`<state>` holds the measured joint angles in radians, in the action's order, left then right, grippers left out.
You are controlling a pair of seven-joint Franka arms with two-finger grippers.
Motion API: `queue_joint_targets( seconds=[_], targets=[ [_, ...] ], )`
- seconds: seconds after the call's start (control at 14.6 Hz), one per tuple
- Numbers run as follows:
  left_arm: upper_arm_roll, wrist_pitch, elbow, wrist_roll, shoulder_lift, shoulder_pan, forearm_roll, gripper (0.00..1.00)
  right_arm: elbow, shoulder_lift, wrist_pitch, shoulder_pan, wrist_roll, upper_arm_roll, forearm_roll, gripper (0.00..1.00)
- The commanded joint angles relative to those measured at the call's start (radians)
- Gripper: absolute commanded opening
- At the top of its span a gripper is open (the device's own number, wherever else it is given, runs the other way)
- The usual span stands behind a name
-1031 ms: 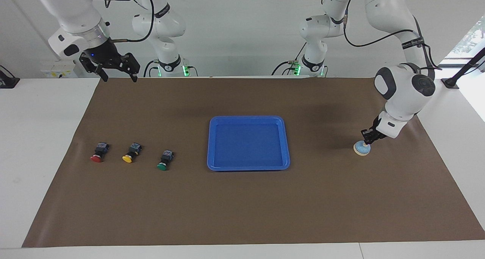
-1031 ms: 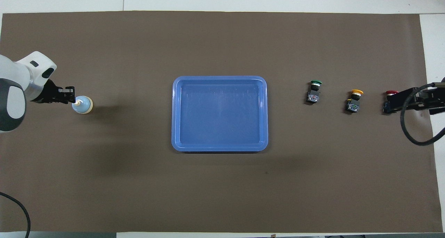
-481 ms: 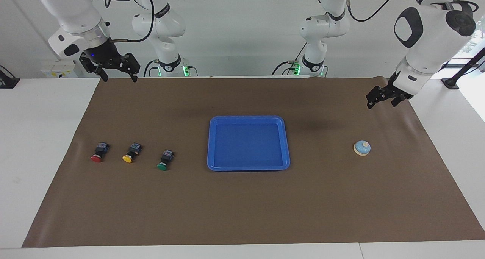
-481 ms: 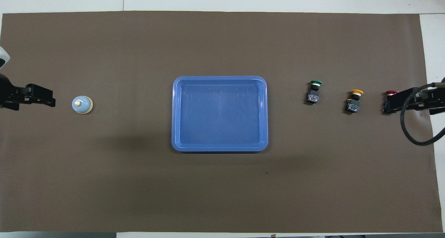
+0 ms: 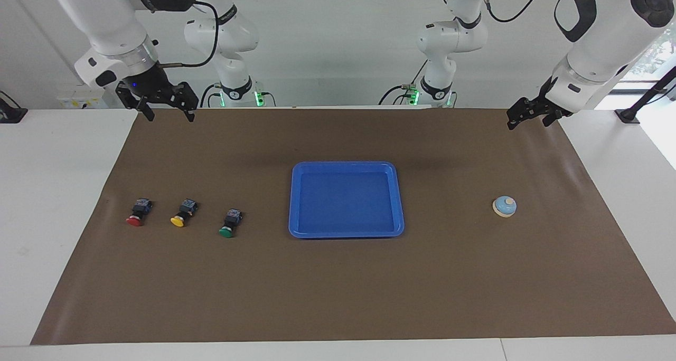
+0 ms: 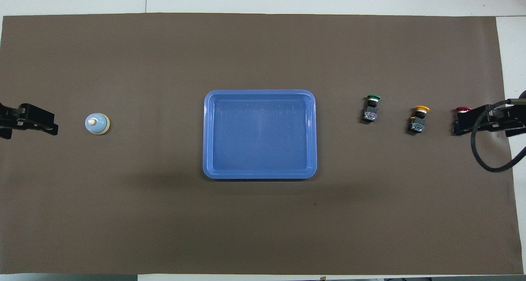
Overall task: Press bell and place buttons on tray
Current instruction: 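Raise the left gripper off the bell and draw it back, then reach the right gripper to the green-capped button and grasp it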
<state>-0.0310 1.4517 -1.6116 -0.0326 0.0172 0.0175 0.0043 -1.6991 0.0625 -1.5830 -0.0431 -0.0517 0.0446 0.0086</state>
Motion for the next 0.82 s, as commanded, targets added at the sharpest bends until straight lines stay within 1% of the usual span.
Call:
queue_joint_targets(
  seconds=[0.0,0.14,0.21,0.34,0.48,0.55,0.69,0.76],
  targets=[
    [0.005,-0.019,-0.008,-0.018,-0.003,-0.010,-0.006,1.00,-0.149,0.017,-0.171,0.002,0.010,0.006,-0.016,1.00],
    [0.005,-0.036,0.002,-0.018,-0.003,-0.024,-0.006,1.00,-0.149,-0.077,-0.250,0.003,-0.023,0.009,-0.016,1.00],
    [0.003,-0.037,0.010,-0.018,-0.003,-0.024,-0.007,1.00,-0.149,-0.122,-0.311,0.005,-0.036,0.011,-0.016,1.00],
    [-0.004,-0.030,-0.001,-0.018,-0.011,-0.024,-0.007,1.00,-0.149,-0.208,-0.405,0.060,-0.085,0.009,-0.019,1.00],
    [-0.001,-0.027,0.005,-0.018,-0.011,-0.019,-0.006,1.00,-0.172,-0.260,-0.500,0.101,-0.157,0.009,-0.024,1.00],
    [-0.001,-0.027,0.002,-0.018,-0.013,-0.011,-0.006,1.00,-0.172,-0.289,-0.529,0.110,-0.180,0.009,-0.025,1.00],
    [0.002,-0.027,0.002,-0.016,-0.017,-0.008,-0.006,1.00,-0.171,-0.348,-0.600,0.109,-0.191,0.009,-0.035,1.00],
    [0.003,-0.027,0.002,-0.018,-0.019,-0.008,-0.006,1.00,-0.171,-0.366,-0.611,0.108,-0.192,0.009,-0.039,1.00]
  ],
)
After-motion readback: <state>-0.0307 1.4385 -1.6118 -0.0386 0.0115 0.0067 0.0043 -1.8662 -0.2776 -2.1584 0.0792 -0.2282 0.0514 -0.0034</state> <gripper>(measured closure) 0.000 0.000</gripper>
